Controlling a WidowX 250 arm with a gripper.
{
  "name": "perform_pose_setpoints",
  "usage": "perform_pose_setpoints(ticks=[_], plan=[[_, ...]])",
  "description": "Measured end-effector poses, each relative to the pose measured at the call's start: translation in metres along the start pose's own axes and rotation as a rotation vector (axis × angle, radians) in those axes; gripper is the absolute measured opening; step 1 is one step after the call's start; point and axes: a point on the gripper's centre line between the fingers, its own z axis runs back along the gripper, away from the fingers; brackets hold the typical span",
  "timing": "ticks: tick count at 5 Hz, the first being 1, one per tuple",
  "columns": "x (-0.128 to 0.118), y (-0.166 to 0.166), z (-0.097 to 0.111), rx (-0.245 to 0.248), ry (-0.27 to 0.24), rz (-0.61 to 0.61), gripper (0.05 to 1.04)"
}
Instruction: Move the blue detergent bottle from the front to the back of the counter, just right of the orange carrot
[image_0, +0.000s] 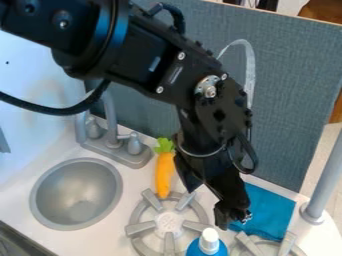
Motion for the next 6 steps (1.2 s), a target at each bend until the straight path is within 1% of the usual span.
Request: perform_pose_setpoints(ticks=[1, 2, 3, 4, 5, 6], plan=[[-0.004, 0.0, -0.004, 0.001, 0.02, -0.001, 1.003], [-0.008, 0.0, -0.014, 0.0, 0.057, -0.02, 1.003], [-0.013, 0.01, -0.025, 0.006, 0.095, -0.012, 1.003], [-0.013, 0.01, -0.031, 0.005, 0.112, -0.034, 1.003], [-0.013, 0.013, -0.037, -0.019, 0.116, -0.057, 1.003], [-0.01, 0.009, -0.044, -0.052, 0.112, -0.116, 1.003]])
